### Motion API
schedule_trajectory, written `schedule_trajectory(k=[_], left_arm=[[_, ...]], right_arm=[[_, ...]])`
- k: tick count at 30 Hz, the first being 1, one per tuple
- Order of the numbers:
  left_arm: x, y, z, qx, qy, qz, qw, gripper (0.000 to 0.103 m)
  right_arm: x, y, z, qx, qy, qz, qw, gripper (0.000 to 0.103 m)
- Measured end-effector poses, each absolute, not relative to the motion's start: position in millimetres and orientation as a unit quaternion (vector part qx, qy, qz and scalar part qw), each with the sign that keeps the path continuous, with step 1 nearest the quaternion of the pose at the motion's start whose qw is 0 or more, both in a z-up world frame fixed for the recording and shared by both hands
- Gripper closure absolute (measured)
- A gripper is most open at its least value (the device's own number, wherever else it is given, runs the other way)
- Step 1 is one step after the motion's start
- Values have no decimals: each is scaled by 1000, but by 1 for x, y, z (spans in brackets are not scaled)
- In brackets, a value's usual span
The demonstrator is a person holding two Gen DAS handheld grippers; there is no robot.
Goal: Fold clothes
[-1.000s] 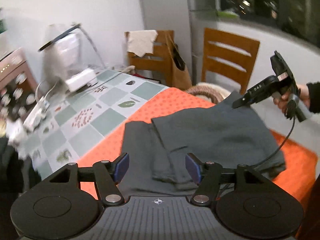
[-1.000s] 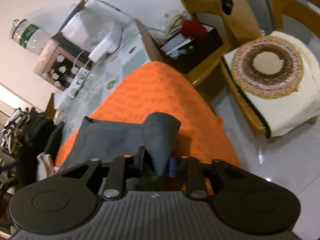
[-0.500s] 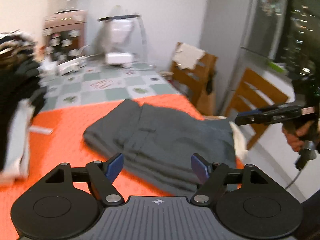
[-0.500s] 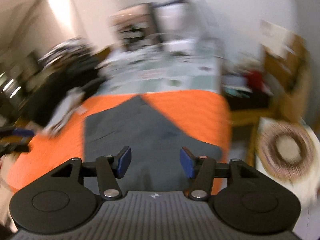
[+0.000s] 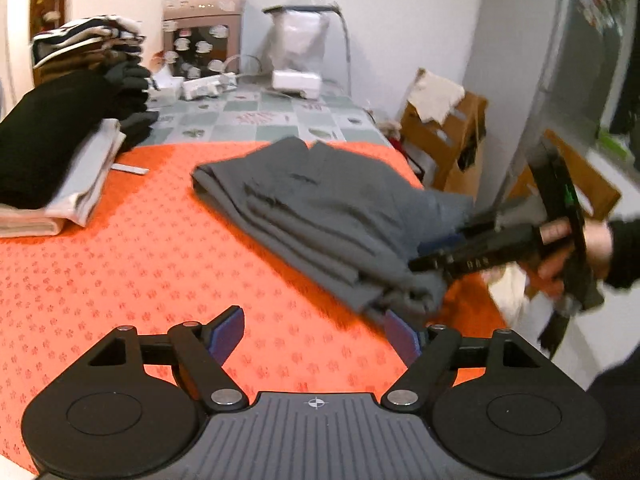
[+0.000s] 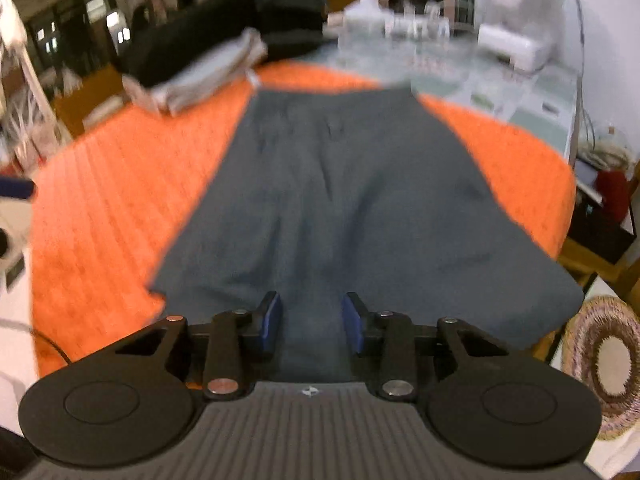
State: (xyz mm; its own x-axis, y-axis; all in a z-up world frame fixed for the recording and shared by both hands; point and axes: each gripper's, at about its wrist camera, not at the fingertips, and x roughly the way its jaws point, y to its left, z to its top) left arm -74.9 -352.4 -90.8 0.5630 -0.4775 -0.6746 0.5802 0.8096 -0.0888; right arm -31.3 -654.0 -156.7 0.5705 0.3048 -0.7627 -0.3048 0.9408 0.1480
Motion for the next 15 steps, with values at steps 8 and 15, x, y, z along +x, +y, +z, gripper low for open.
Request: schedule_trajectory(k=[8,15], left_arm=[[-92,-399,-129,102,361,-305,875,22],[-121,-436,-136,62,374,-191,906,22]], right_arm=[[-46,-656,-114,-51,397,248,882,62],[-75,-632,-103,-260,307,467,787,52]])
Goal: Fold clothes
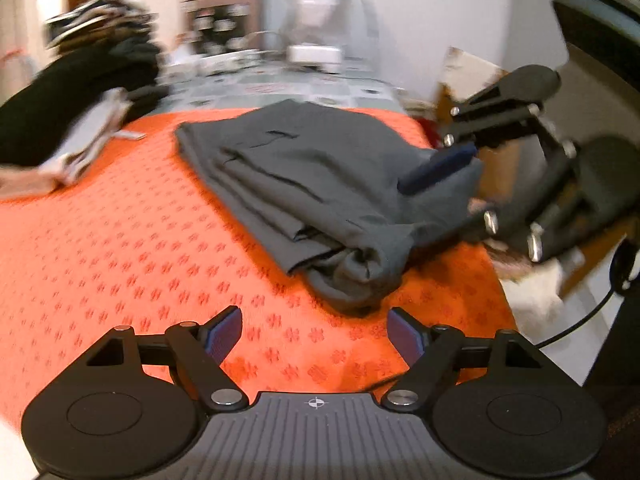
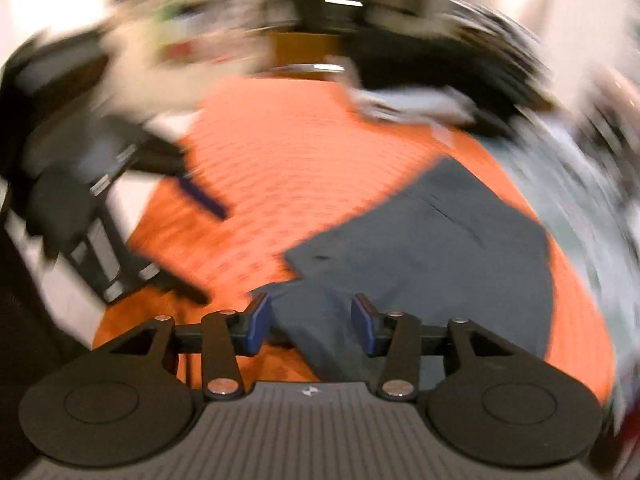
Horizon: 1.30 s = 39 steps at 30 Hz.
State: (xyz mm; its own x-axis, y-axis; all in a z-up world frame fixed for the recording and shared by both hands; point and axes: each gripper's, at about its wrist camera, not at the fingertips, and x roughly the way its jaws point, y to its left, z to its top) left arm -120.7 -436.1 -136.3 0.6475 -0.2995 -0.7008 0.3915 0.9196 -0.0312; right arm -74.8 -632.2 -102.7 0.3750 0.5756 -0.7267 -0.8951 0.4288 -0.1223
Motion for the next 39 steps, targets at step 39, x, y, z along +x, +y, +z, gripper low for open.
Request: schedule_trajectory(k=[39], left_arm=[[-240,-447,-119,-37,322,24,946,18]], right_arm=[[-73,-597,-51,-392,226,609,651,91]])
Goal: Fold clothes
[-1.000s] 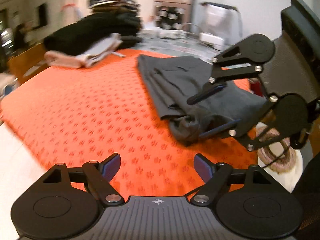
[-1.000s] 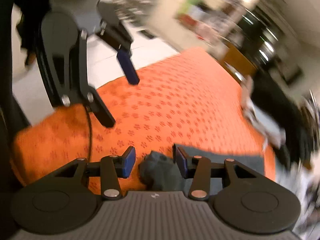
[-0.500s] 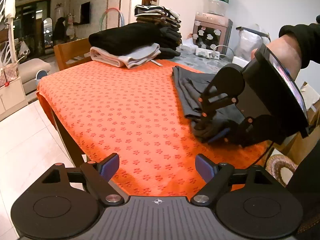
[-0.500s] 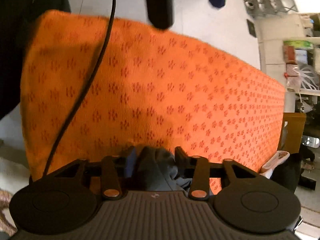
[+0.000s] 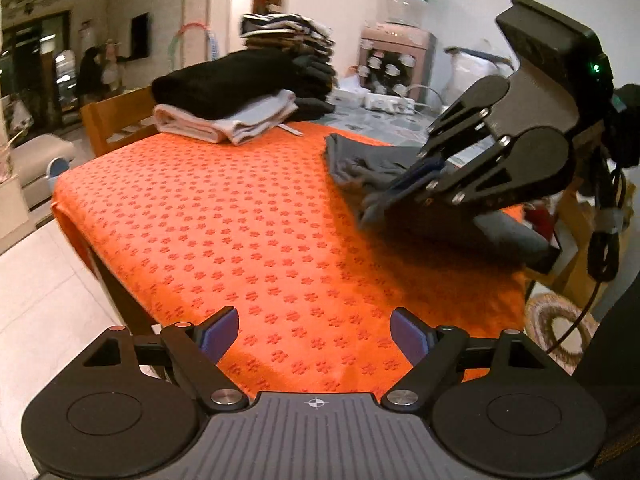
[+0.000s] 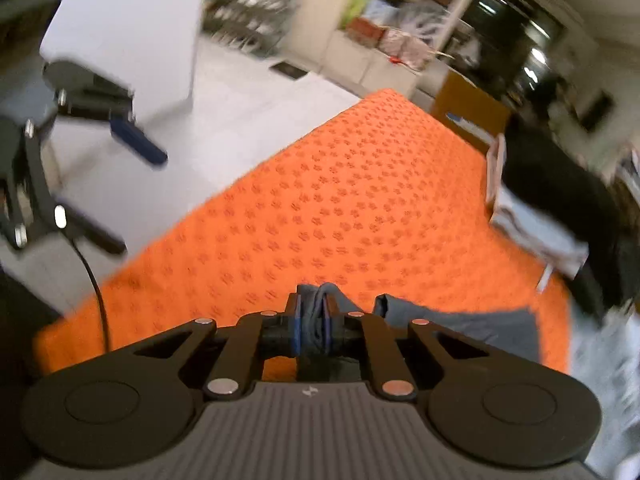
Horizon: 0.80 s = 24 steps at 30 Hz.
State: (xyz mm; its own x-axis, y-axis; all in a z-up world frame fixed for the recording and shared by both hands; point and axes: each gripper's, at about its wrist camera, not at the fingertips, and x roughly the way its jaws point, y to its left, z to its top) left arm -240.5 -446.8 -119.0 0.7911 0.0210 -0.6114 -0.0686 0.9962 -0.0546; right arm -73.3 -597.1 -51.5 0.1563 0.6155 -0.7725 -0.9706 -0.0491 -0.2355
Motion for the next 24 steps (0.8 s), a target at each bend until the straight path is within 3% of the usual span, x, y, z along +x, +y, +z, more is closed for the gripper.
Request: schedule_trajectory(k=[7,16,22,24], left_arm=[[-212,-473,-132,51,341,-54,937,18],[-158,-506,-147,132,338,-159,918,19],[-127,-501,-155,128,356,-178,908,20],[-121,-499,-160,130,371,-182,901,23]], right_arm=[[-99,-618,-45,-318,233,631,668,86],[-66,-683,-62,-291,287,545,732,81],[-42,-729,-82,-259,314,480,777,70],[-37,-742,-92,-257,322,461,786,60]])
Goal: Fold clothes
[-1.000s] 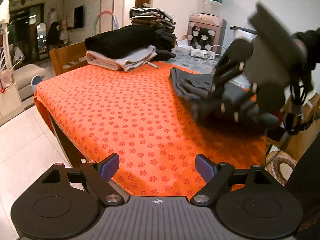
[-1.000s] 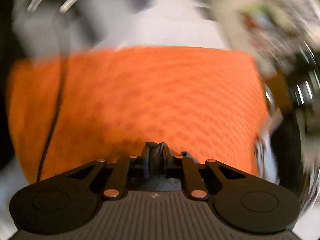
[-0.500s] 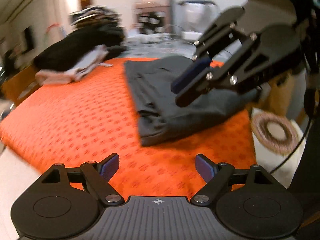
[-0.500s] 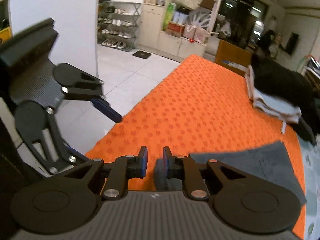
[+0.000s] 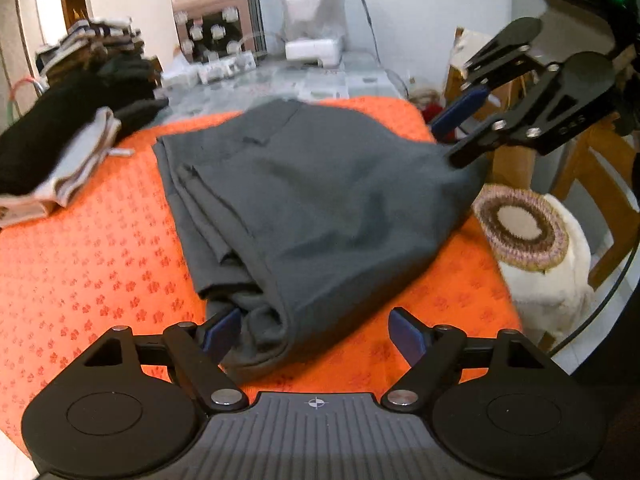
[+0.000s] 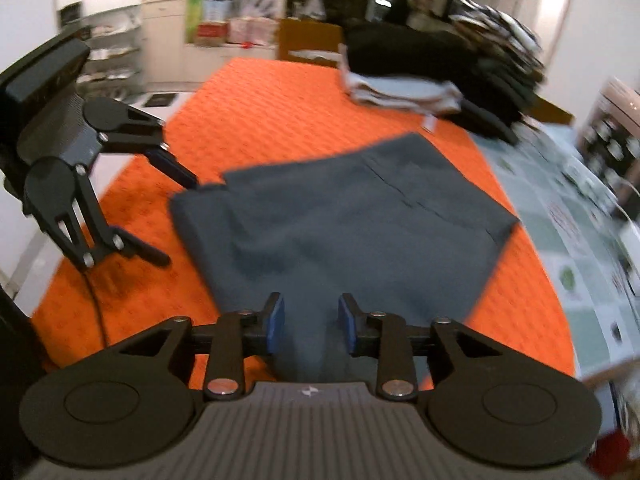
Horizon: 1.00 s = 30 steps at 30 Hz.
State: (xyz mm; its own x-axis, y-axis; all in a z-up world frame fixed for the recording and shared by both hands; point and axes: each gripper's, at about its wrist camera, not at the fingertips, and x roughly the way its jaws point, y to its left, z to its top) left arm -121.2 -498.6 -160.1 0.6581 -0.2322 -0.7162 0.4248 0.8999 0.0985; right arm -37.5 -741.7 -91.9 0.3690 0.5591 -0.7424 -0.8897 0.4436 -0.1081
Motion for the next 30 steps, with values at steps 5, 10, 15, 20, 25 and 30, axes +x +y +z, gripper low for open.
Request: schedule_trajectory(k=[5,10,15,20,25,30], left_arm=[[-117,-500,-170,148,382,-206,889,37],[-115,-497,-172,154,382,-218,885,46],[-116,-498,-171,175,378,-224,881,51],[-122,-498,-173,198,358,-217,886,67],[-129,-498,-165,210,334,-201,897,83],[-138,-492,-143,179,319,-188,912,84]], right_arm=[[-32,-764,-121,-282,331,428,792,46],[-41,-769,-140,-320,326,426,781,39],[-58,-768,-151,-389,273,434,765,39],[-80,-766,-166,-496,207,447,715,40],[-80,-762,-158,-504,194,441,718,91],[-88,-762,-125,-461,199,423,755,94]])
